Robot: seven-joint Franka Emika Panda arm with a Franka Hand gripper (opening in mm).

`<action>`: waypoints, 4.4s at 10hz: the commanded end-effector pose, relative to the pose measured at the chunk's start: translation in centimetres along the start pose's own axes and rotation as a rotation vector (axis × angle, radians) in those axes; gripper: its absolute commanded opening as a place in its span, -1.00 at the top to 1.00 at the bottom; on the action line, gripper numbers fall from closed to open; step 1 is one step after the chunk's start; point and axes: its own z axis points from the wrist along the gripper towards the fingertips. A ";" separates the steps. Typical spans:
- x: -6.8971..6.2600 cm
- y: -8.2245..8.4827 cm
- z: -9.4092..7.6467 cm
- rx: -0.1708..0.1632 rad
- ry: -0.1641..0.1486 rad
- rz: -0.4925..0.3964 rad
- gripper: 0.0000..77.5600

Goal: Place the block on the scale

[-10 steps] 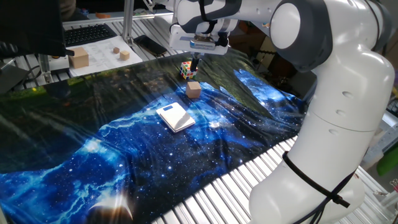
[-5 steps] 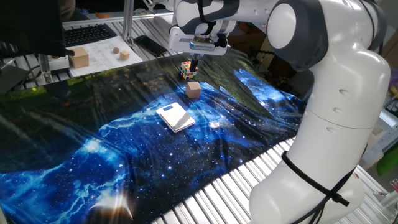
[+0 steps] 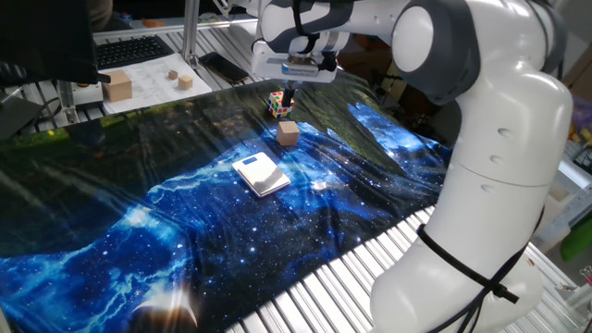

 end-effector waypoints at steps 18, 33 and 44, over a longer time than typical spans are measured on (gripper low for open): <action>-3.2 -2.0 6.0 -0.005 -0.037 -0.080 1.00; -3.7 -3.4 8.5 -0.005 -0.036 -0.148 1.00; -3.7 -3.4 8.5 -0.003 -0.032 -0.147 -0.99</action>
